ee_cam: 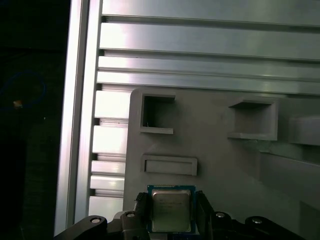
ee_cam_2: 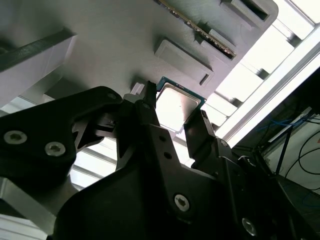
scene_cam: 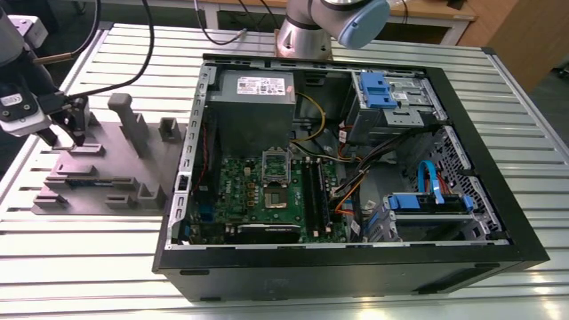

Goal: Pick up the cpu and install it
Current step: 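Pick up the cpu and move it towards the insertion slot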

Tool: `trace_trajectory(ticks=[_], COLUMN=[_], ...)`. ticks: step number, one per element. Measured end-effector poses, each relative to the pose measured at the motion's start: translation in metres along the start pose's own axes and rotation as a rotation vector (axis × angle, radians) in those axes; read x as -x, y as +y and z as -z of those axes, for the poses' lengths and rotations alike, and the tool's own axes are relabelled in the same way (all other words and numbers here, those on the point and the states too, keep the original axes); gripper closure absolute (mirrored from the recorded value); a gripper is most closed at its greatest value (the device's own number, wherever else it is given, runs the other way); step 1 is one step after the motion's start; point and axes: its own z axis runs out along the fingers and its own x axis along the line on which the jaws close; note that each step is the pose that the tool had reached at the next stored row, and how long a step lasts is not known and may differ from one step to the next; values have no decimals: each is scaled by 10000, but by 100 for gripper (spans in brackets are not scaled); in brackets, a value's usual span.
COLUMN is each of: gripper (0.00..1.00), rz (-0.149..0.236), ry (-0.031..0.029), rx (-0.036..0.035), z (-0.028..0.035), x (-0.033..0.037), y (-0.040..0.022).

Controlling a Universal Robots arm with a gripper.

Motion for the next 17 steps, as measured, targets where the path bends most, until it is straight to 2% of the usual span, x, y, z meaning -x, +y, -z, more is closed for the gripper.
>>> trace_trajectory(ticks=[17], gripper=[53], rz=[0], ry=[1], rx=[0], z=[63], x=[-1], y=[3])
